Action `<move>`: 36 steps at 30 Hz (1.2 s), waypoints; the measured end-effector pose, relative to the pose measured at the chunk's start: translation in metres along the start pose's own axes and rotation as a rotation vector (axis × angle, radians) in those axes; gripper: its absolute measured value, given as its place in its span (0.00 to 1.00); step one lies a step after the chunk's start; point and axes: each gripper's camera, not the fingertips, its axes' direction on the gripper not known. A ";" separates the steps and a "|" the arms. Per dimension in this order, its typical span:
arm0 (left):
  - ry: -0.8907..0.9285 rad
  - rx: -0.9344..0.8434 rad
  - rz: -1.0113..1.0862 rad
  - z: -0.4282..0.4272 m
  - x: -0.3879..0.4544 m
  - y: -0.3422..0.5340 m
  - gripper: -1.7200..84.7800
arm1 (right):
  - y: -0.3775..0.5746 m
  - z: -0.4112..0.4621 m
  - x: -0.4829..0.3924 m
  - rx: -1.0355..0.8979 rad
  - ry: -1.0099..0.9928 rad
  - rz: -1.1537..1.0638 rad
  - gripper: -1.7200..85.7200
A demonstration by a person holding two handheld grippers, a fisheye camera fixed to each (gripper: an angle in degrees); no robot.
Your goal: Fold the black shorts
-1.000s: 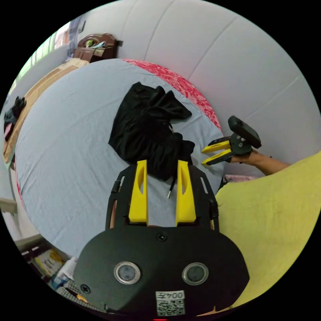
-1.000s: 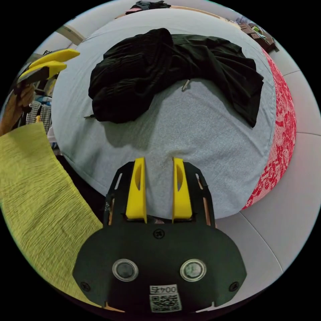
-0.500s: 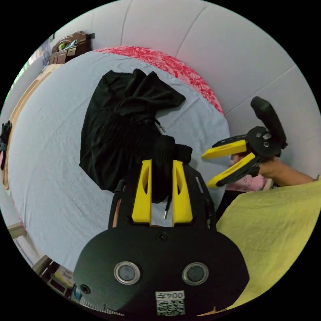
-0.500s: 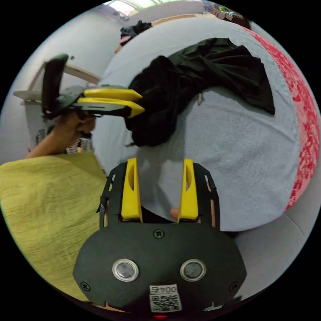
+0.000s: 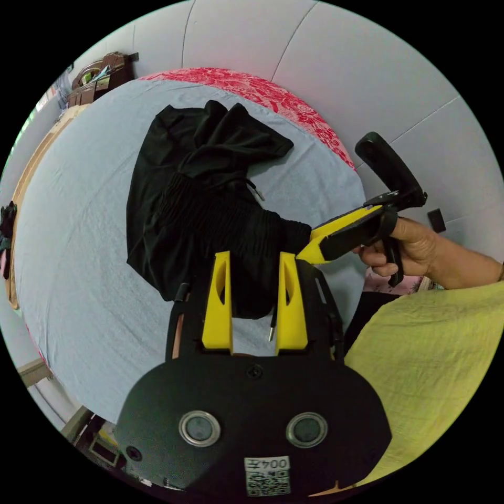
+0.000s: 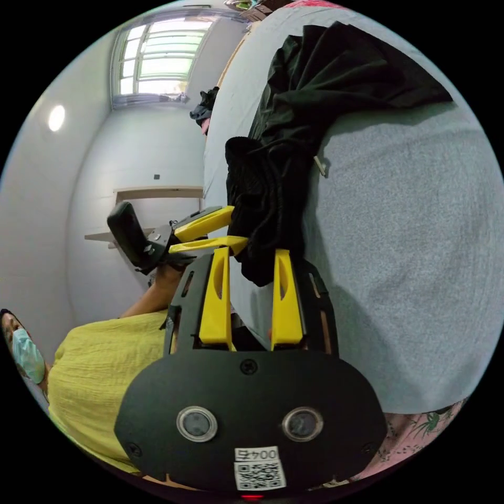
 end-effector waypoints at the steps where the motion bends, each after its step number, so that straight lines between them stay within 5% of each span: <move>1: 0.020 0.003 -0.012 -0.006 0.002 0.000 0.15 | -0.002 0.000 -0.002 0.003 -0.009 0.004 0.16; 20: 0.108 0.009 -0.049 -0.117 0.090 0.012 0.10 | -0.062 0.095 -0.177 -0.003 0.017 0.077 0.08; 30: 0.167 0.539 -0.322 -0.340 0.098 0.067 0.05 | -0.066 0.082 -0.424 0.203 0.373 -0.275 0.07; 36: -0.004 0.838 -0.196 -0.518 0.143 0.082 0.05 | -0.065 0.054 -0.647 0.391 0.628 -0.646 0.07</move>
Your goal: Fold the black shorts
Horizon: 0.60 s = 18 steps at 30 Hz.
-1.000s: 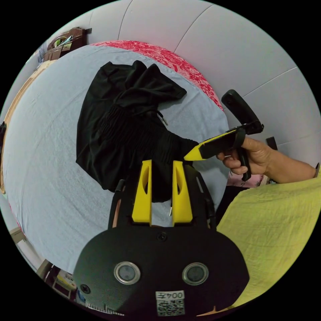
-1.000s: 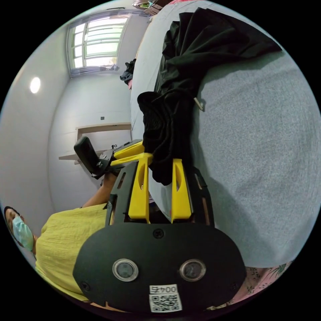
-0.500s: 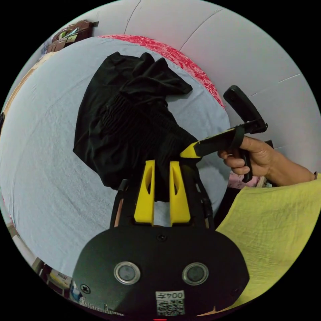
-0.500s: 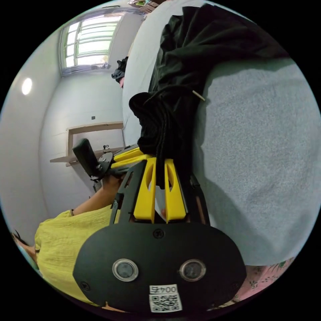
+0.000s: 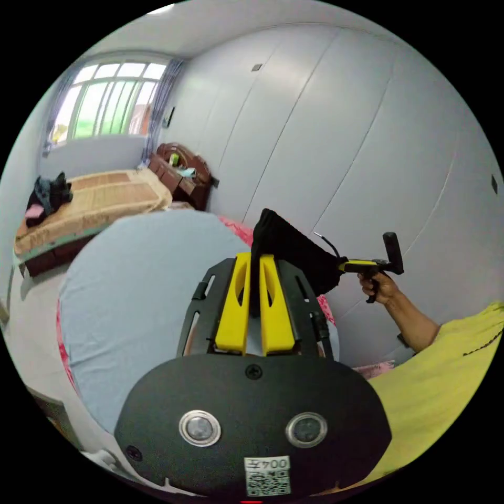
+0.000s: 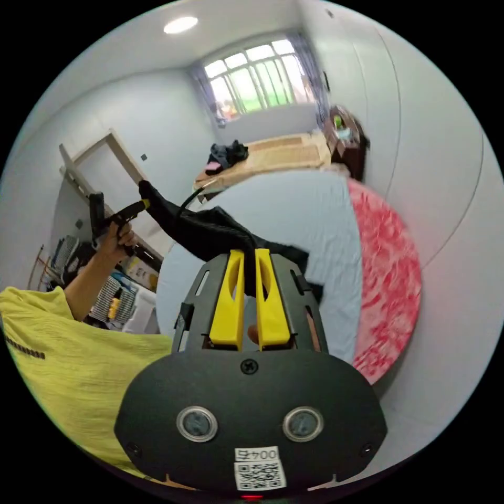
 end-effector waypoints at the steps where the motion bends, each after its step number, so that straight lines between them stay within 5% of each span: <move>1: -0.021 0.042 0.056 -0.026 0.019 -0.023 0.05 | -0.014 -0.011 -0.015 0.025 0.022 -0.031 0.07; 9: -0.083 0.260 0.331 -0.205 0.144 -0.136 0.05 | -0.162 -0.147 -0.210 0.350 0.144 -0.368 0.06; 18: -0.121 0.304 0.466 -0.359 0.253 -0.145 0.05 | -0.192 -0.205 -0.365 0.415 0.018 -0.630 0.06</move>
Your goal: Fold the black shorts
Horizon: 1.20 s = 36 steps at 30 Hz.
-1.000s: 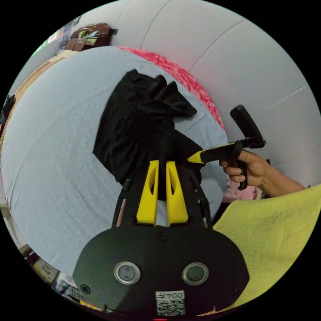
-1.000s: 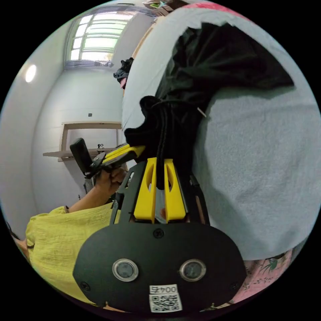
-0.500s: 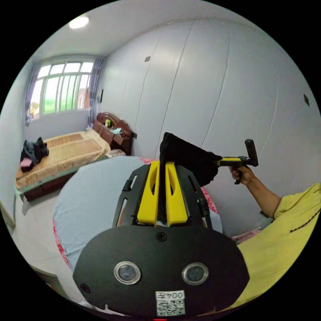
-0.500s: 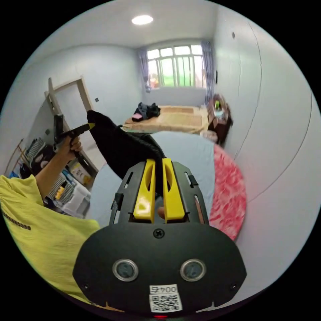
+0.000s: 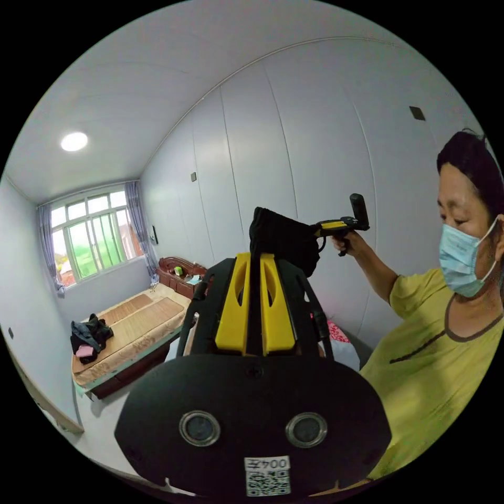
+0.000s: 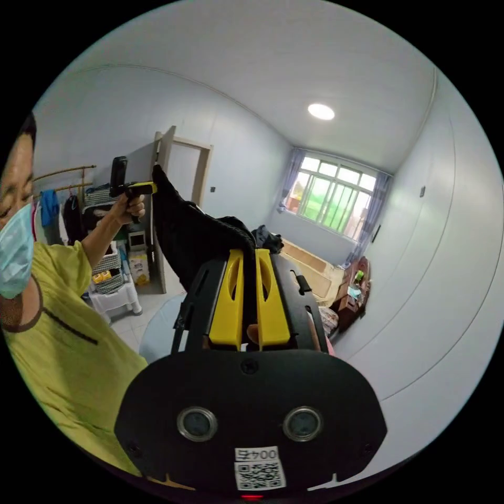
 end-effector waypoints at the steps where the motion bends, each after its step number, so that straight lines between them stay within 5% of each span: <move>1: 0.012 0.001 -0.013 -0.012 0.005 -0.001 0.05 | -0.003 0.001 -0.006 0.002 -0.013 -0.008 0.06; 10: 0.158 -0.065 -0.173 -0.029 0.008 0.025 0.05 | 0.010 0.043 -0.058 -0.001 -0.119 -0.041 0.06; 18: 0.254 -0.163 -0.495 0.040 -0.066 0.108 0.05 | 0.080 0.176 -0.021 -0.154 -0.155 0.132 0.07; 29: -0.058 -0.499 -0.683 0.254 -0.240 0.215 0.12 | 0.196 0.484 0.152 -0.521 0.062 0.448 0.09; 36: -0.142 -0.544 -0.740 0.243 -0.281 0.308 0.12 | 0.330 0.491 0.159 -0.516 -0.047 0.457 0.07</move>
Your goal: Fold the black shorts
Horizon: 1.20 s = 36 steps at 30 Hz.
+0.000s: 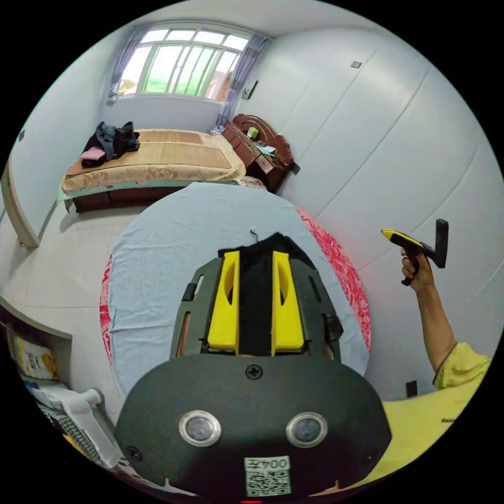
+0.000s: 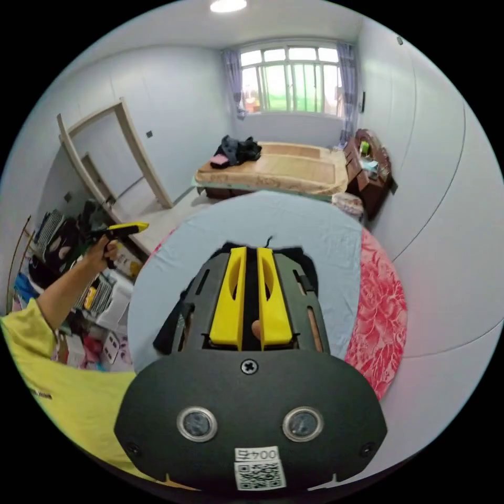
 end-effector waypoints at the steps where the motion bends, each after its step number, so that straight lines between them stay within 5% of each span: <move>1: 0.023 -0.018 0.023 0.004 -0.010 0.021 0.12 | 0.016 0.009 0.004 -0.030 -0.004 0.006 0.06; 6: 0.077 -0.197 0.068 0.036 -0.034 0.132 0.12 | 0.195 0.103 0.040 -0.334 -0.213 0.161 0.02; 12: 0.117 -0.324 -0.027 0.070 -0.053 0.247 0.12 | 0.372 0.182 0.060 -0.693 -0.075 0.246 0.01; 25: -0.094 -0.434 0.181 0.122 -0.116 0.286 0.13 | 0.530 0.204 0.152 -0.745 0.018 0.223 0.01; 36: -0.100 -0.449 0.188 0.124 -0.190 0.298 0.12 | 0.659 0.154 0.244 -0.722 0.044 0.178 0.02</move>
